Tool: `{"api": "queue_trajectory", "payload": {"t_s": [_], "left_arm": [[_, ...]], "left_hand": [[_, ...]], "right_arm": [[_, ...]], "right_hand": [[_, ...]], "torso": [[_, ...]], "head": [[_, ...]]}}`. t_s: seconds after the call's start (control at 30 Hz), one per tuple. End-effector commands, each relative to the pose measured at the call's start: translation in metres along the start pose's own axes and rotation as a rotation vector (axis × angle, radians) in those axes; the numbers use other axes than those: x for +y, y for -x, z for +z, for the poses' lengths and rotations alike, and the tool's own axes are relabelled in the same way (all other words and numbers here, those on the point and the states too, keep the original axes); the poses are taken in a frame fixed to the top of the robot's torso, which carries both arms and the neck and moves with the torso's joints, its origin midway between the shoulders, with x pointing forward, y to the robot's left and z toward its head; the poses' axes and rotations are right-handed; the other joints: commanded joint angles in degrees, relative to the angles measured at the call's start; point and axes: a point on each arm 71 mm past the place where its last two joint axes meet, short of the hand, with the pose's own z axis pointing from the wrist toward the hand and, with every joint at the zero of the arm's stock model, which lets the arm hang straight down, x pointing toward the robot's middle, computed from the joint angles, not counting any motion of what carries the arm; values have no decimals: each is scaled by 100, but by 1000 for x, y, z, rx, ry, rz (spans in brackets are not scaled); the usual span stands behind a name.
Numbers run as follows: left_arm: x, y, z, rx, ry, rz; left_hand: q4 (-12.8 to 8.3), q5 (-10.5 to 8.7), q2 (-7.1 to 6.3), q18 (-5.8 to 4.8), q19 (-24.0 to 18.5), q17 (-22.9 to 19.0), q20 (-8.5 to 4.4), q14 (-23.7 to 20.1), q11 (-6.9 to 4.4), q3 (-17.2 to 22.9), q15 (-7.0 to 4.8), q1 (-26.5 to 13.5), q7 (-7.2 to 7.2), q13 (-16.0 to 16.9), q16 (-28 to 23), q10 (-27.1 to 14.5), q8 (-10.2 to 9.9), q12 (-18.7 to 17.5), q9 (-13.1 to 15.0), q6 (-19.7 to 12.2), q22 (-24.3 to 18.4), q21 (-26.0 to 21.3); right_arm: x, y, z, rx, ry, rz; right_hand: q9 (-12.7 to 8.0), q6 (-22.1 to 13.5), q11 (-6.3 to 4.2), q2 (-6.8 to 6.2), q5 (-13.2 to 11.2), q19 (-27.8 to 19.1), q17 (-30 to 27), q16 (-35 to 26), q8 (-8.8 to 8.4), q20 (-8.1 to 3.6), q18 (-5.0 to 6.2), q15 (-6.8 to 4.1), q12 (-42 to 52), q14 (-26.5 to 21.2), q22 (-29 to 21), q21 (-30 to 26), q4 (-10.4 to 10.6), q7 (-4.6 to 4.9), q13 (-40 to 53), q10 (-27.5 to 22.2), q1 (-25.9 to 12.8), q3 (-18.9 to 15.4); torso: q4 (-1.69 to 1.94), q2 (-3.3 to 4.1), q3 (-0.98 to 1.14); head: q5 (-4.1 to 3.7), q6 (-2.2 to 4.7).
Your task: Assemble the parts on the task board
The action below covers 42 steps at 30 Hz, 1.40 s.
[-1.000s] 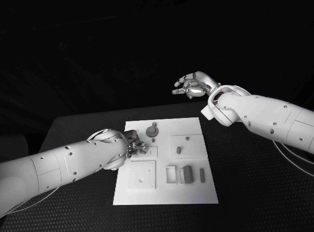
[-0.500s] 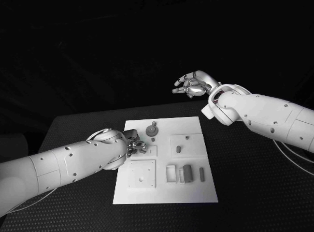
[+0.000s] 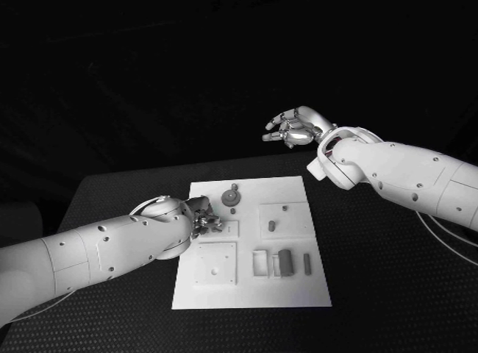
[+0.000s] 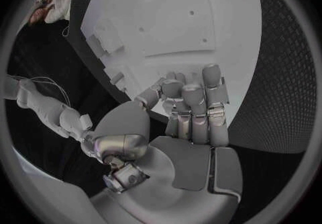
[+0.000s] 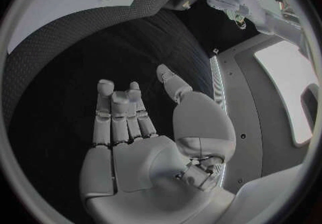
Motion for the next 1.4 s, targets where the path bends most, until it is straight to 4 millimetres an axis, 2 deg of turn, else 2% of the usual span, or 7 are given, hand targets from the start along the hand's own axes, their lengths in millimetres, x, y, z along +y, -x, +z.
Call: {"api": "queue_trajectory", "payload": {"t_s": [0.03,0.4,0.5,0.83,0.93,1.2,1.4], "left_arm": [[3,-12,0,38,11,49],[3,-13,1,45,12,62],[2,-13,1,53,13,65],[2,-16,3,102,24,67],[3,-16,4,106,26,69],[0,-18,4,122,21,69],[1,-18,3,123,22,81]], "left_hand": [[3,18,17,42,75,-10,-98,-107,-38,19,-65,62,-347,-7,38,-18,15,35,-7,542,119,-27],[12,19,19,38,77,-41,-96,-111,-36,1,-62,52,-346,-13,61,-16,7,40,-1,549,118,-29],[26,24,111,31,87,-113,-92,-115,-49,-50,-53,-93,-361,-35,114,-5,0,47,13,599,112,-40],[27,79,266,25,112,-317,-84,-134,-92,55,-42,-444,-403,-95,270,20,-16,81,48,733,118,-61],[11,268,283,26,129,-404,-85,-143,-106,155,-45,-546,-419,-119,344,29,-16,104,74,779,128,-49],[-8,998,322,21,149,-593,-87,-166,-144,326,-56,-742,-460,-164,526,31,32,177,182,880,139,23],[-11,1076,242,24,160,-653,-96,-175,-154,398,-68,-678,-471,-178,580,30,41,204,216,891,140,62]], "right_arm": [[1,-1,0,14,6,4],[0,-1,0,15,5,5],[0,-1,0,15,5,5],[0,-1,0,16,4,5],[0,-1,0,16,3,5],[0,-1,0,18,3,5],[-1,-1,0,19,0,4]], "right_hand": [[-6,2,17,37,-10,-10,-6,2,-4,8,54,0,-16,-43,35,-28,3,56,-6,-37,-20,-38],[-8,-1,17,35,-10,-11,-8,2,-5,8,54,0,-14,-45,36,-30,5,56,-10,-39,-27,-40],[-9,-1,17,35,-10,-11,-9,3,-5,8,54,0,-14,-45,36,-30,5,56,-10,-39,-27,-39],[-10,-2,17,37,-9,-12,-11,3,-5,7,54,0,-13,-47,37,-32,2,56,-13,-40,-24,-36],[-10,-2,17,38,-8,-12,-12,3,-5,7,54,0,-13,-47,37,-32,1,56,-14,-40,-23,-36],[-11,-1,17,38,-8,-12,-14,4,-4,7,54,0,-12,-48,37,-33,0,56,-16,-41,-23,-35],[-11,0,17,39,-9,-12,-15,5,-3,7,54,1,-11,-49,38,-34,2,56,-17,-41,-27,-36]], "torso": [[-3,0,2],[-4,0,6],[-5,0,7],[-5,0,5],[-3,0,6],[-4,1,6],[-2,3,4]], "head": [[8,-2],[17,12],[18,11],[25,-15],[20,-17],[13,-28],[3,-37]]}}
